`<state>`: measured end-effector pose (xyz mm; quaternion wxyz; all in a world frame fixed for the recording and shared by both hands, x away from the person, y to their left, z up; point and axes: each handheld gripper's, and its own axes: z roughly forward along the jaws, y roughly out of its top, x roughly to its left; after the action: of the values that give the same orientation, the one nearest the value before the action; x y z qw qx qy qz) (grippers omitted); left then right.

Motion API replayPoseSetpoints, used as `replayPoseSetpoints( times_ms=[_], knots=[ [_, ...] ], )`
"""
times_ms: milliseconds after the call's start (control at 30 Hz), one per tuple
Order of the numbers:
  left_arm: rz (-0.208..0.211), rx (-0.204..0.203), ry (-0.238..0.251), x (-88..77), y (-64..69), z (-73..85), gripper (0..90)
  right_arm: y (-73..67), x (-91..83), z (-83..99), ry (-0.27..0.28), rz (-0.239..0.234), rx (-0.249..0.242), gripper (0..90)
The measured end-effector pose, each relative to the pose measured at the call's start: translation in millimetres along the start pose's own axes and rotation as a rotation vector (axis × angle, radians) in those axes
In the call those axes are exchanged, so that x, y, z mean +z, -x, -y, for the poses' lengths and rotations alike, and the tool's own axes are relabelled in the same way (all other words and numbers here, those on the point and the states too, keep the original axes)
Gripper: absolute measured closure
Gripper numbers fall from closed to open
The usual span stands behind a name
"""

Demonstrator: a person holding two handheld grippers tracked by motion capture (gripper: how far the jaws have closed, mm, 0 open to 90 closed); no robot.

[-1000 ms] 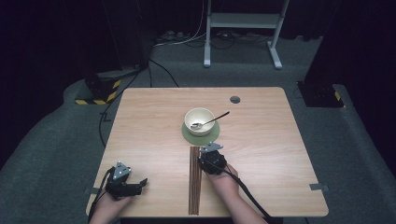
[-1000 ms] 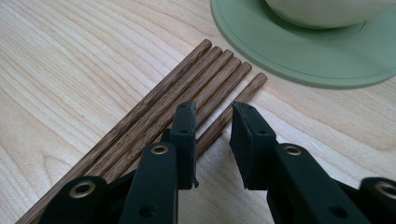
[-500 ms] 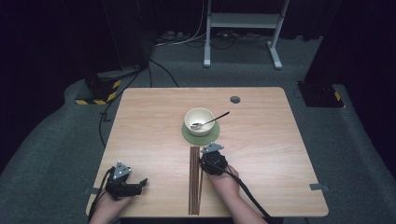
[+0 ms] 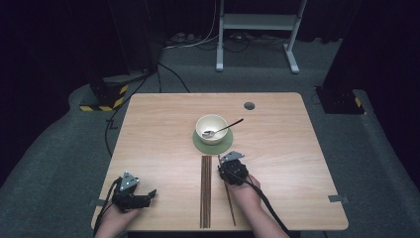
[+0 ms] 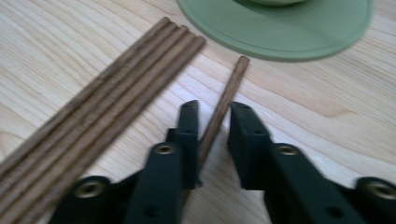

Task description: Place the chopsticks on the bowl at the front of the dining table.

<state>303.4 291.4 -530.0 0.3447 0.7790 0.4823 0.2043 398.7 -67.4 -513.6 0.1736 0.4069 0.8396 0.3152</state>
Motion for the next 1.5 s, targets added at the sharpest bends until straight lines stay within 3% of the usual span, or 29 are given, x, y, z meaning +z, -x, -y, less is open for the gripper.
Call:
replayPoseSetpoints(
  times_ms=[33, 100, 233, 433, 800, 867, 1067, 1233, 1300, 1500],
  knots=[
    [0.000, 0.000, 0.000, 0.0, 0.0, 0.0, 12.6, 0.0, 0.0, 0.0, 0.000, 0.000, 0.000, 68.7],
    [0.000, 0.000, 0.000, 0.0, 0.0, 0.0, 12.6, 1.1, -4.6, 4.9, -0.005, -0.010, 0.007, 60.3],
    [0.001, 0.001, 0.000, 0.1, 0.1, -0.1, 12.6, -3.6, -14.0, 17.0, 0.006, -0.016, 0.007, 59.0],
    [0.003, 0.002, 0.000, 0.1, 0.1, -0.1, 12.7, -5.4, -25.1, 27.2, -0.001, 0.003, -0.018, 70.3],
    [0.002, 0.002, 0.000, 0.1, 0.2, -0.1, 12.7, 16.9, -29.2, 32.3, -0.004, 0.040, 0.006, 79.7],
    [0.002, 0.002, 0.000, 0.0, 0.2, -0.1, 12.7, 19.2, -29.3, 31.8, -0.012, 0.041, 0.020, 78.1],
    [0.002, 0.002, 0.000, 0.1, 0.2, -0.1, 12.8, 21.5, -32.9, 33.2, -0.027, 0.034, 0.025, 61.4],
    [0.002, 0.002, 0.000, 0.0, 0.2, -0.1, 12.8, 18.0, -38.2, 36.9, -0.050, 0.027, 0.045, 55.9],
    [0.002, 0.003, 0.000, 0.0, 0.2, -0.1, 12.8, 17.1, -39.7, 37.7, -0.055, 0.043, 0.058, 57.4],
    [0.003, 0.003, 0.000, 0.0, 0.2, -0.1, 13.0, 14.3, -42.9, 38.8, -0.070, 0.035, 0.022, 67.2]
  ],
)
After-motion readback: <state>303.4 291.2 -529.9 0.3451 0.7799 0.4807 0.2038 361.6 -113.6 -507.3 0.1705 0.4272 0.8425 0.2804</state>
